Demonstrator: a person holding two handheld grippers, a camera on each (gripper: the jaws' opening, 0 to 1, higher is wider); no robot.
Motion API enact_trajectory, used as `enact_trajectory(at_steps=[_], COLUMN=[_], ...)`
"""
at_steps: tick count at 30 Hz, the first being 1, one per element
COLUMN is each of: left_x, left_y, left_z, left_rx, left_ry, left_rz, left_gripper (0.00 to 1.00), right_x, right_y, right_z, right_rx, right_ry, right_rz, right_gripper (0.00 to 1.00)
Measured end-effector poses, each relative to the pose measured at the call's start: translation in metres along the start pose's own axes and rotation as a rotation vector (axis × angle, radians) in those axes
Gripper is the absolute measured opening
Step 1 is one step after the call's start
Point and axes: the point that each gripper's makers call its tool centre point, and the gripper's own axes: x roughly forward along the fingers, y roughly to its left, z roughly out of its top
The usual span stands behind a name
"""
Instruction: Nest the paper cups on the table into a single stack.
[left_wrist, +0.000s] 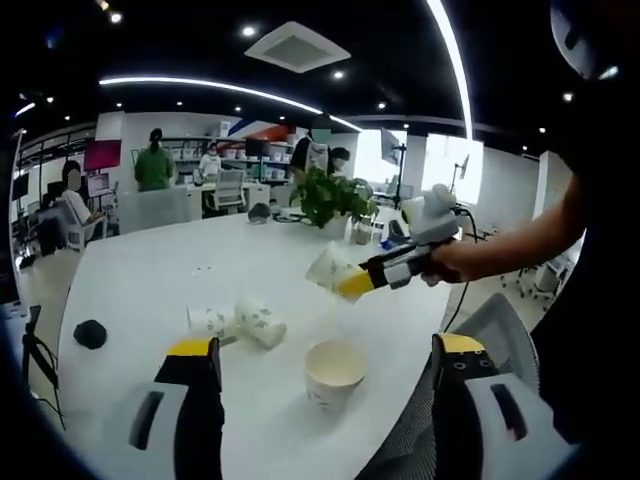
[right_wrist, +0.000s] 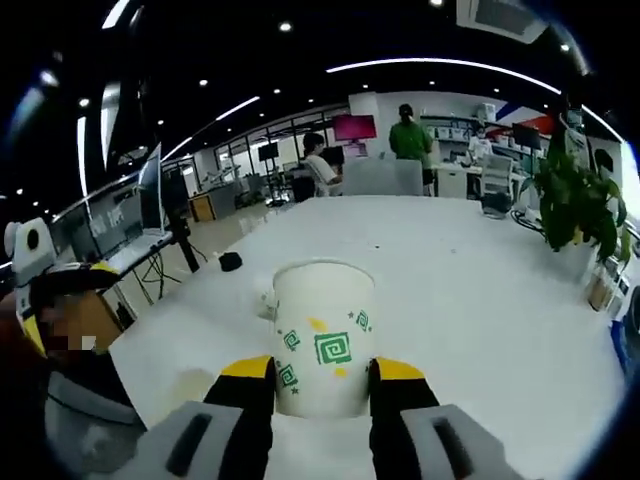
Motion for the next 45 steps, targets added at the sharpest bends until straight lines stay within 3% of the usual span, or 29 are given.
enact_trajectory(at_steps=[11, 17, 45], left_x=[0.002, 0.004, 0.019], left_y=[-0.003, -0.013, -0.033], left_z=[0.021, 0.022, 0.027], left_rx=[-0.026, 0.014, 0.097], left_ry=[-0.054, -0.025, 0.044], left_rz=[-0.067, -0.142, -0.366], left_gripper=[0.75, 0.61, 0.27], right_x=[-0.02, -0.026, -0.038], right_y=[0.047, 0.068, 0.102], right_z=[0.006, 0.004, -0.001], right_rx=[-0.112, -0.186, -0.37], right_ry=[-0.019, -0.033, -0.045], right_rz=[0.15, 0.227, 0.382], right_gripper=[0.36, 0.36, 0.36])
